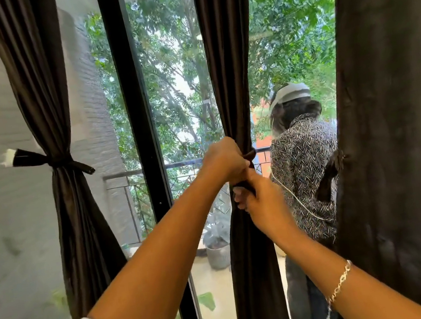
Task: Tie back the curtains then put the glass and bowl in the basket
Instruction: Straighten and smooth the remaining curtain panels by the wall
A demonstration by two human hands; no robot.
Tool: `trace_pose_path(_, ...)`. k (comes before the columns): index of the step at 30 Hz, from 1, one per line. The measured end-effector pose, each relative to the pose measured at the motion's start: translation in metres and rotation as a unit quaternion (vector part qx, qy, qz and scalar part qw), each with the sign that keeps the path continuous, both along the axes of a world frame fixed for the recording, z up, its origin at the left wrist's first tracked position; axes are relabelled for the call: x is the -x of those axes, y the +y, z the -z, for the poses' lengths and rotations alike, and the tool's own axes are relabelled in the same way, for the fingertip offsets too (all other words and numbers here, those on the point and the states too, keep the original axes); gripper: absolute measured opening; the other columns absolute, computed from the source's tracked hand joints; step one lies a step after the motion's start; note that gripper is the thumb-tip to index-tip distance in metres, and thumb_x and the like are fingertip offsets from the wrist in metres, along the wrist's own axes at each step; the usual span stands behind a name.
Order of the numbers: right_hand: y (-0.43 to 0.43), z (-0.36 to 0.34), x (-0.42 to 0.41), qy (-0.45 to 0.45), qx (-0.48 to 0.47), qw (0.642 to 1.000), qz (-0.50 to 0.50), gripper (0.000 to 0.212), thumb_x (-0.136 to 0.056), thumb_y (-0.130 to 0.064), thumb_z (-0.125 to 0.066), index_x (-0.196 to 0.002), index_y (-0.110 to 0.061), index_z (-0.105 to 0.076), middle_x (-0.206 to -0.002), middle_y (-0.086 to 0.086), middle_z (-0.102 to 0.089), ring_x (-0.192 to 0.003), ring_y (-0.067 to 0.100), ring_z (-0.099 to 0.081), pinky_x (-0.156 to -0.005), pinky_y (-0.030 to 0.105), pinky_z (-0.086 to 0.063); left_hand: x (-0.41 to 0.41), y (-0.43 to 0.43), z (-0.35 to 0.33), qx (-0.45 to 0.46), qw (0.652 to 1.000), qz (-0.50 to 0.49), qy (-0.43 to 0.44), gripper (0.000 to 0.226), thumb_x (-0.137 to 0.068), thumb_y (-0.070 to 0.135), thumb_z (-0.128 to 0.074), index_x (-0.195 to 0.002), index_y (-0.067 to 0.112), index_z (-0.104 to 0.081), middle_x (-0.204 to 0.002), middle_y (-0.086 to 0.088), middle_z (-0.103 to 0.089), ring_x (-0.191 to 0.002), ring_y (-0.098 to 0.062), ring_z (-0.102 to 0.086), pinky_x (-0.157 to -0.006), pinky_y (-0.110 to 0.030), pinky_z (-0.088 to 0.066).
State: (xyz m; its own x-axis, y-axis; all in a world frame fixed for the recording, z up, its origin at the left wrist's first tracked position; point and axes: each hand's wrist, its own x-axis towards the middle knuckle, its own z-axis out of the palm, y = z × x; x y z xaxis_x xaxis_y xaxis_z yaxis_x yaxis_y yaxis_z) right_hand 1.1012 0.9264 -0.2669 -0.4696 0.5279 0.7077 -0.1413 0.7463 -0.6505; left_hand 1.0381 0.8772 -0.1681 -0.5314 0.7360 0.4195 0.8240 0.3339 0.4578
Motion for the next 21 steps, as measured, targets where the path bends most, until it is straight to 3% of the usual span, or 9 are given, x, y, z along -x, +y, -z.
trace_pose_path(2,0.006,0.004,-0.008,0.025,0.065,0.997,0.014,0.018,-0.087,-0.012,-0.06,-0.096,-0.021,-0.048,-0.07,0.001,-0.062,-0.059,0.021,-0.06,-0.06,0.036,-0.05,0.005,-0.003,0.008,-0.072,0.99,0.066,-0.104,0.019,-0.089,0.007,-0.055,-0.089,-0.009,-0.065,-0.056,-0.007,-0.055,-0.041,-0.007,-0.05,-0.039,-0.015,-0.038)
trace_pose_path(4,0.011,0.007,-0.018,-0.005,0.111,0.994,0.013,0.01,-0.086,-0.02,-0.064,-0.088,-0.017,-0.055,-0.065,0.003,-0.061,-0.048,0.01,-0.06,-0.053,0.031,-0.051,0.011,-0.007,0.016,-0.126,0.964,0.128,-0.194,0.02,-0.093,0.003,-0.048,-0.099,-0.011,-0.062,-0.065,-0.009,-0.062,-0.026,0.0,-0.034,-0.03,-0.011,-0.023)
trace_pose_path(7,0.011,0.015,-0.032,-0.078,-0.047,0.993,0.078,0.022,-0.09,-0.031,-0.053,-0.08,-0.014,-0.062,-0.067,0.005,-0.062,-0.065,0.026,-0.063,-0.062,0.042,-0.051,0.016,-0.013,0.027,-0.163,0.932,0.211,-0.247,0.021,-0.094,-0.002,-0.043,-0.107,-0.012,-0.056,-0.082,-0.015,-0.065,-0.028,0.001,-0.029,-0.033,-0.01,-0.022)
trace_pose_path(10,0.012,-0.001,-0.042,-0.024,-0.253,0.956,0.149,0.027,-0.088,-0.035,-0.038,-0.087,-0.016,-0.057,-0.082,0.008,-0.06,-0.076,0.029,-0.054,-0.068,0.04,-0.045,0.017,-0.015,0.035,-0.157,0.945,0.235,-0.168,0.021,-0.093,-0.005,-0.043,-0.109,-0.009,-0.057,-0.073,-0.001,-0.063,-0.038,0.006,-0.046,-0.045,-0.01,-0.034)
trace_pose_path(13,0.029,-0.036,-0.041,0.034,-0.349,0.932,0.091,0.026,-0.09,-0.023,-0.04,-0.093,-0.008,-0.062,-0.099,0.011,-0.065,-0.093,0.018,-0.047,-0.084,0.018,-0.033,0.016,-0.019,0.035,-0.138,0.951,0.261,-0.087,0.018,-0.093,-0.003,-0.043,-0.103,-0.004,-0.058,-0.071,-0.007,-0.063,-0.039,0.008,-0.044,-0.047,-0.006,-0.031)
trace_pose_path(15,0.039,-0.057,-0.036,0.017,-0.369,0.928,0.054,0.034,-0.091,-0.025,-0.038,-0.097,-0.003,-0.063,-0.093,0.012,-0.066,-0.093,0.014,-0.044,-0.08,0.016,-0.031,0.015,-0.025,0.034,-0.135,0.948,0.281,-0.058,0.02,-0.095,-0.002,-0.041,-0.101,0.007,-0.058,-0.082,-0.014,-0.069,-0.041,0.007,-0.042,-0.047,-0.006,-0.031)
trace_pose_path(18,0.045,-0.072,-0.025,-0.027,-0.353,0.935,0.035,0.04,-0.09,-0.035,-0.035,-0.095,-0.004,-0.06,-0.074,0.012,-0.059,-0.077,0.015,-0.041,-0.063,0.024,-0.026,0.017,-0.027,0.044,-0.183,0.955,0.231,0.021,0.019,-0.093,-0.004,-0.039,-0.1,0.006,-0.054,-0.069,0.003,-0.063,-0.047,0.004,-0.046,-0.049,-0.009,-0.032)
trace_pose_path(19,0.046,-0.074,-0.021,-0.029,-0.341,0.939,0.03,0.04,-0.09,-0.037,-0.035,-0.095,-0.005,-0.06,-0.073,0.012,-0.059,-0.074,0.016,-0.042,-0.062,0.027,-0.028,0.017,-0.026,0.049,-0.205,0.958,0.189,0.069,0.015,-0.093,0.0,-0.039,-0.101,0.007,-0.05,-0.064,0.007,-0.06,-0.049,-0.002,-0.048,-0.051,-0.017,-0.035)
trace_pose_path(21,0.045,-0.08,-0.014,-0.017,-0.312,0.95,0.01,0.034,-0.09,-0.036,-0.042,-0.094,-0.007,-0.06,-0.073,0.008,-0.06,-0.071,0.02,-0.049,-0.064,0.032,-0.037,0.015,-0.025,0.057,-0.227,0.959,0.112,0.131,0.022,-0.089,0.011,-0.037,-0.111,0.013,-0.033,-0.067,-0.004,-0.062,-0.053,-0.021,-0.053,-0.05,-0.036,-0.04)
